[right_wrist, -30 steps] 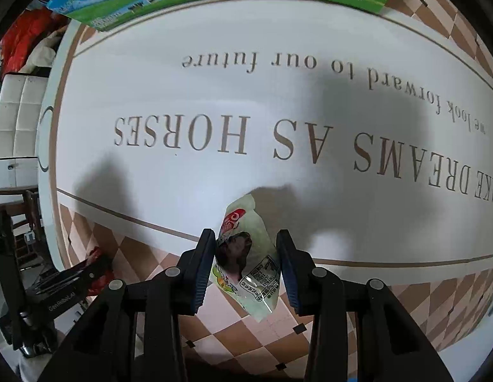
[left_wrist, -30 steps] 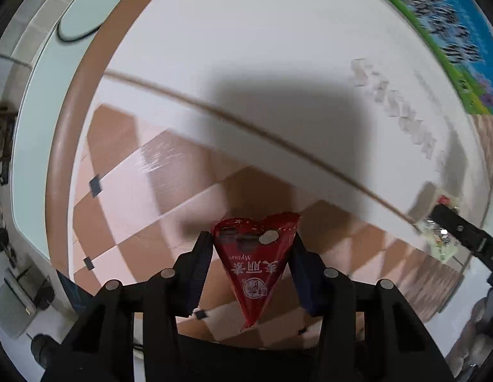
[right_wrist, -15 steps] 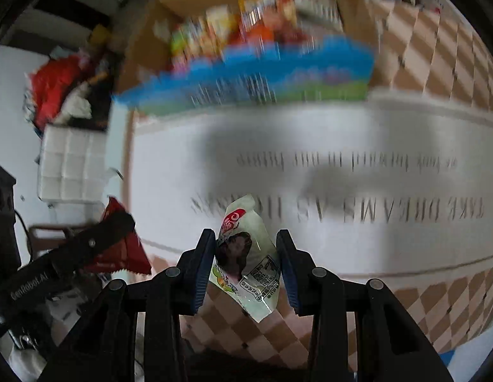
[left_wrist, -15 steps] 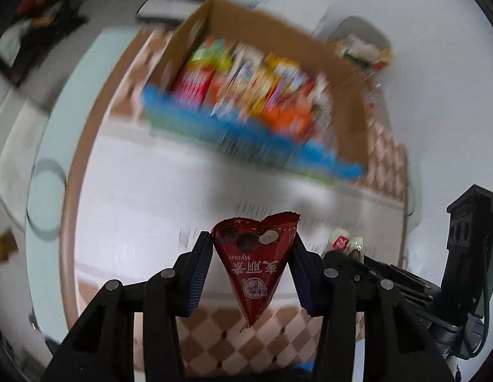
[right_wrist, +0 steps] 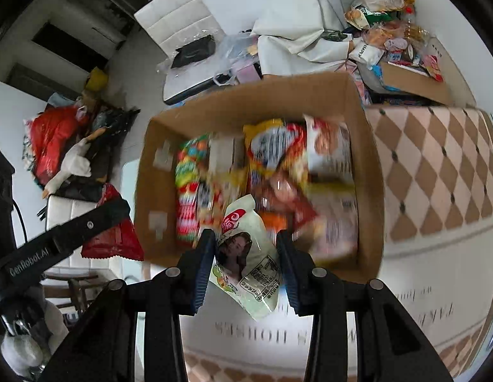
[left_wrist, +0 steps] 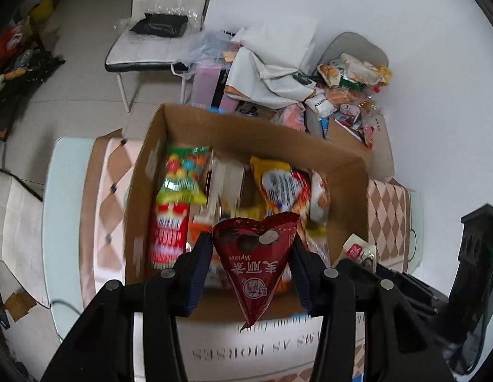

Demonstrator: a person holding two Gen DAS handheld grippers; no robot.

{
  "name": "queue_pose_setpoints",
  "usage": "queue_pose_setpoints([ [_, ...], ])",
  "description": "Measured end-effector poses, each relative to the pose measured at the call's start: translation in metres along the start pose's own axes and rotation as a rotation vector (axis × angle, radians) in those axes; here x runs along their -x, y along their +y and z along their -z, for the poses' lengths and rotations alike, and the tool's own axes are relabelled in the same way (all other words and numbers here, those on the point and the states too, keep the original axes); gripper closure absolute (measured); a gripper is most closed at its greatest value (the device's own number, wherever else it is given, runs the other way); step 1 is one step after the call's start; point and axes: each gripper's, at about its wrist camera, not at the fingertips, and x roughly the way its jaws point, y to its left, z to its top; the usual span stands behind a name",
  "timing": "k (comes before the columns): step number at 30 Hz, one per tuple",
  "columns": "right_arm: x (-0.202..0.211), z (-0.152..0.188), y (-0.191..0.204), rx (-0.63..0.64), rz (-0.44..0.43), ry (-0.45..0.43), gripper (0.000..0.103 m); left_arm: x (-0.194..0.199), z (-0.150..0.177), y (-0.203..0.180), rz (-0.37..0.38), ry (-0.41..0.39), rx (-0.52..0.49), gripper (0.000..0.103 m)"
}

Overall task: Organize snacks
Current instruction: 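Carry both packets over the box and open both tools to drop them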

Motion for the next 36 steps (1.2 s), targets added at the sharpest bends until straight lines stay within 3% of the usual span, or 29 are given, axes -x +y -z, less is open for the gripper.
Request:
queue_pose_setpoints([
  [5,-0.041,-0.050,0.002,-0.008,0.055,0.010,0.061,-0.038,-0.049,0.001,-0.008,0.064,0.007,0.058],
  [10,-0.074,-0.076,-0.003,-0.018,0.083,0.036,0.061,-0.079,-0.076,0.006,0.011,0.145,0.041,0.058],
  [26,-0.133,-0.106,-0.026,-0.046,0.109,0.086,0.059,-0.126,-0.088,0.000,-0.030,0.252,0.001,0.055],
  [28,-0.134,-0.107,-0.028,-0.043,0.121,0.098,0.044,-0.127,-0.086,-0.001,-0.040,0.260,0.004,0.051],
  [29,-0.134,-0.107,-0.028,-0.038,0.135,0.102,0.021,-0.126,-0.085,-0.002,-0.046,0.255,-0.003,0.049],
  [30,-0.131,-0.107,-0.028,-0.036,0.144,0.099,0.011,-0.125,-0.084,-0.002,-0.058,0.248,-0.010,0.046],
  [36,-0.118,-0.099,-0.033,-0.030,0.185,0.111,0.010,-0.112,-0.077,-0.001,-0.071,0.197,-0.009,0.014],
])
